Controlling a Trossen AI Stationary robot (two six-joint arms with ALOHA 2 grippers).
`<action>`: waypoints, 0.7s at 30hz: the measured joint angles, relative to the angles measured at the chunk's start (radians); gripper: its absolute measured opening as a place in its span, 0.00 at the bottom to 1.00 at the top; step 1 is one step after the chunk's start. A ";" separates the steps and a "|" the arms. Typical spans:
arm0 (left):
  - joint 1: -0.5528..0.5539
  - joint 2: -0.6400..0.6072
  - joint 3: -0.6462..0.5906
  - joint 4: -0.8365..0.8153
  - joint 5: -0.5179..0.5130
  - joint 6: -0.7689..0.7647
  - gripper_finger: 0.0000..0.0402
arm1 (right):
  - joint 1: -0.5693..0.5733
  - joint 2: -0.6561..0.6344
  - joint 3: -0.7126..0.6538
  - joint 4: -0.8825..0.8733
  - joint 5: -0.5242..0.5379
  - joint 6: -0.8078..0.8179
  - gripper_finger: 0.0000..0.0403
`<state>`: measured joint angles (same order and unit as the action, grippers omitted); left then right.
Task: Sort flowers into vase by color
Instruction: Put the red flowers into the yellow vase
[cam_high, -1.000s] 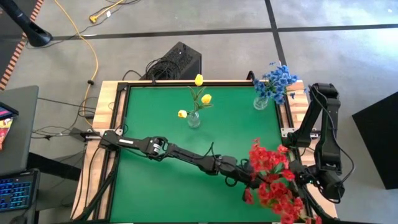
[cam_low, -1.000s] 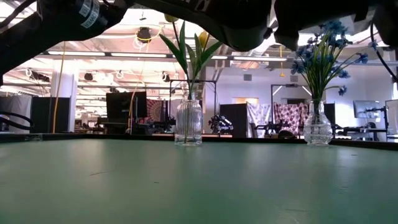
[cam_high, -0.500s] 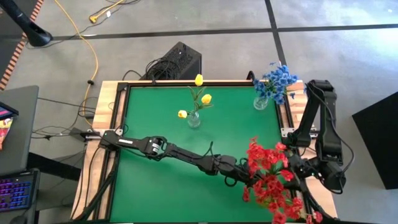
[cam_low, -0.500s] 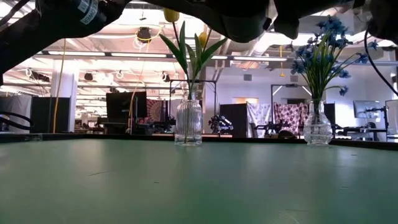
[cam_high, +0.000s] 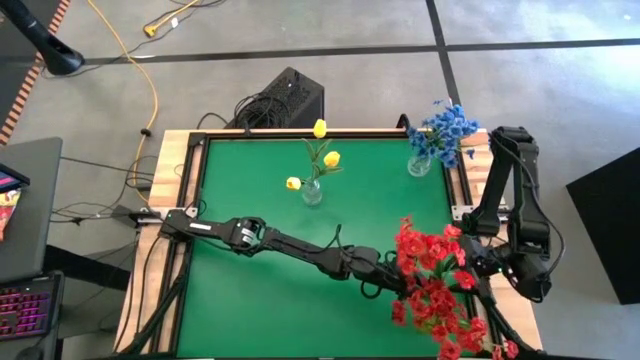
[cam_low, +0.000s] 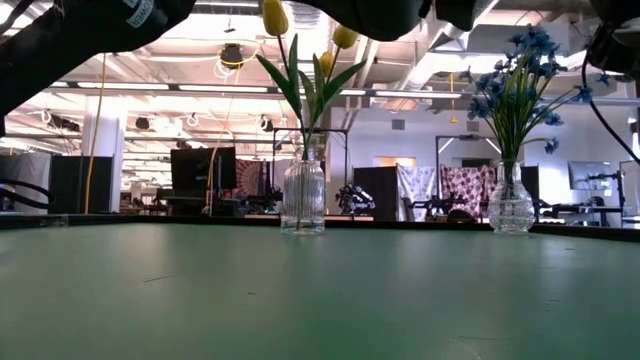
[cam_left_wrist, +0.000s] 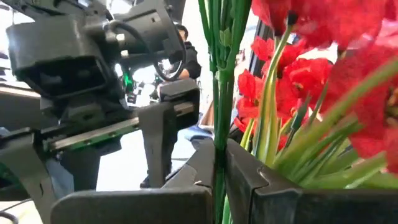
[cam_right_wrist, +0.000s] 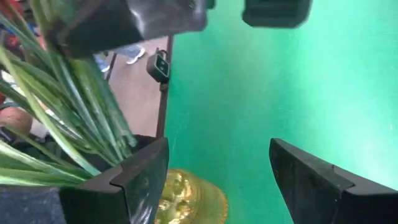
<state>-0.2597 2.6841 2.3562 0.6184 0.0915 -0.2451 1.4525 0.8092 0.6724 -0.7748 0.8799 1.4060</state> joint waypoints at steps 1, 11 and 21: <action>-0.002 -0.001 0.000 -0.002 -0.004 0.004 0.00 | 0.000 -0.001 0.000 -0.009 0.000 0.007 0.76; -0.041 -0.003 0.000 -0.038 -0.096 0.023 0.00 | 0.000 -0.023 0.000 -0.018 0.005 0.004 0.76; -0.075 -0.003 0.000 -0.134 -0.216 0.061 0.00 | -0.002 -0.033 0.000 -0.032 0.012 0.003 0.76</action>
<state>-0.3347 2.6812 2.3562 0.4842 -0.1245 -0.1838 1.4506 0.7761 0.6724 -0.8071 0.8919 1.4086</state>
